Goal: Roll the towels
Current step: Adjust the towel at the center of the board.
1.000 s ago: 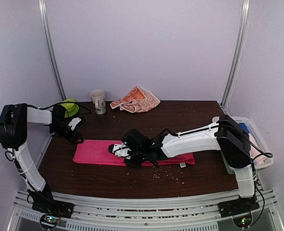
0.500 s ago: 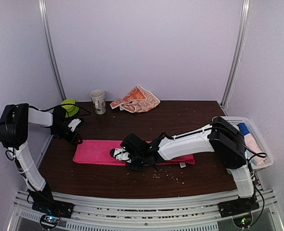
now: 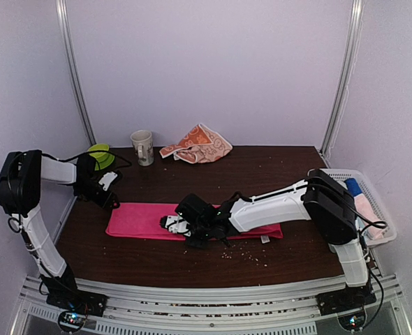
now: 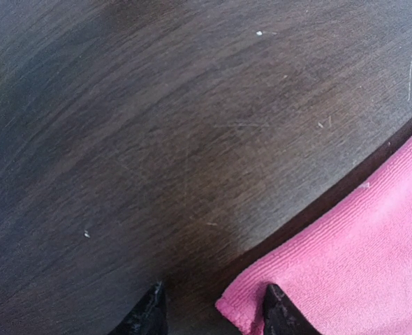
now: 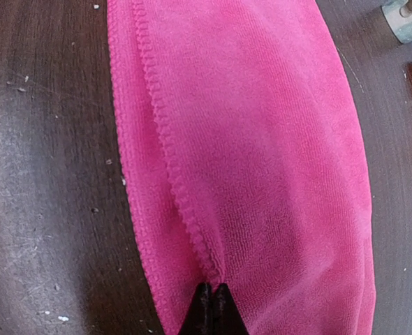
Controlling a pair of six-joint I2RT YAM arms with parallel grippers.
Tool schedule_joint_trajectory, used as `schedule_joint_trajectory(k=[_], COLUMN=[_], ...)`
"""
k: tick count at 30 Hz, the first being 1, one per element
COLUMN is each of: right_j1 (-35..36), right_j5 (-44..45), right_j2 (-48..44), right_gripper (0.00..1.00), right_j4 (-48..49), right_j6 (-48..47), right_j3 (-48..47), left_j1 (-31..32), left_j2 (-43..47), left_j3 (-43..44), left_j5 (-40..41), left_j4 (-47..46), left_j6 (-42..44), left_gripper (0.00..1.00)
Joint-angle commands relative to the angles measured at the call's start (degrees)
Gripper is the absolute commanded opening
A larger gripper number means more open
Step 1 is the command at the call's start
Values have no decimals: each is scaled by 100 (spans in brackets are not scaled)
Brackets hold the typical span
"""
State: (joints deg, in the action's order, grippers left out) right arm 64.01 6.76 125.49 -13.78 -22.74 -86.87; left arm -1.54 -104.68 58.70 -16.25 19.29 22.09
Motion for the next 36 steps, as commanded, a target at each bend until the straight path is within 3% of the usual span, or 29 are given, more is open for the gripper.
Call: schedule_joint_trajectory(k=[1, 25, 30, 34, 36], right_j1=[24, 25, 31, 33, 33], right_j5=[-188, -692, -722, -789, -815], right_j2=[-113, -416, -250, -128, -126], right_gripper=[0, 0, 0, 0, 5], right_j4=[-169, -485, -653, -794, -837], right_j6=[-28, -209, -220, -215, -194], right_j3=[-70, -136, -238, -348, -373], left_j1=[-8, -12, -15, -31, -62], left_j2=[-166, -313, -267, -79, 63], left_j3=[-105, -74, -29, 13, 30], left_j5=[207, 871, 707, 745, 730], left_j4=[-164, -251, -43, 107, 173], left_j6=[-64, -190, -76, 10, 30], left_gripper=[48, 48, 59, 80, 86])
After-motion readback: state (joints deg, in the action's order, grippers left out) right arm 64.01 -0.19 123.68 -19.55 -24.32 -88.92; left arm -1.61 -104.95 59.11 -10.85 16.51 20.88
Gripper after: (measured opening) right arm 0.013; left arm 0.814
